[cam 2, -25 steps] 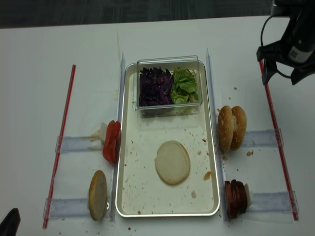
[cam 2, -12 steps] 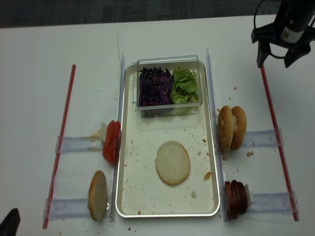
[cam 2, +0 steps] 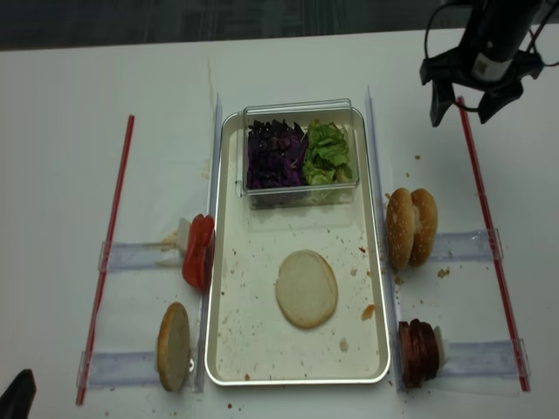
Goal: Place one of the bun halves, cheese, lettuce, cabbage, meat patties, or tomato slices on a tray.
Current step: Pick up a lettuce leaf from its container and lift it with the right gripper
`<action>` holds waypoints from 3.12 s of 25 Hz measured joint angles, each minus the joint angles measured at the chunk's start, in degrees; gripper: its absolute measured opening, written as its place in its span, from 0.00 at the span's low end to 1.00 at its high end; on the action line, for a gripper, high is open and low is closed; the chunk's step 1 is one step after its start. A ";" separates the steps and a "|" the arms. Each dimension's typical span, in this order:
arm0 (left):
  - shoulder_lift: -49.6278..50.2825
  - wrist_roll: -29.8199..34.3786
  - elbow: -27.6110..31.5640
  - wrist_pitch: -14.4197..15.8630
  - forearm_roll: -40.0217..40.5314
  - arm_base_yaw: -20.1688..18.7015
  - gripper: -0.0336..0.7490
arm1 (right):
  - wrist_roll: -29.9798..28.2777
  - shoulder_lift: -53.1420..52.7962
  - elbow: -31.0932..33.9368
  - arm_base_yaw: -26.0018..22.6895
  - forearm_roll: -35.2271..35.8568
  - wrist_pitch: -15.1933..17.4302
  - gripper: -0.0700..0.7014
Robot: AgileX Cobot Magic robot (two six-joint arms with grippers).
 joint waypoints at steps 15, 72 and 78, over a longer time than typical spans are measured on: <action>0.00 0.00 0.00 0.00 0.00 0.00 0.67 | 0.46 0.11 -3.36 20.01 1.48 -3.41 0.86; 0.00 0.00 0.00 0.00 0.00 0.00 0.67 | -1.82 9.55 -6.68 22.97 -3.06 -11.81 0.14; 0.00 0.00 0.00 0.00 0.00 0.00 0.67 | -1.13 9.32 -15.01 22.97 -3.15 -4.53 0.14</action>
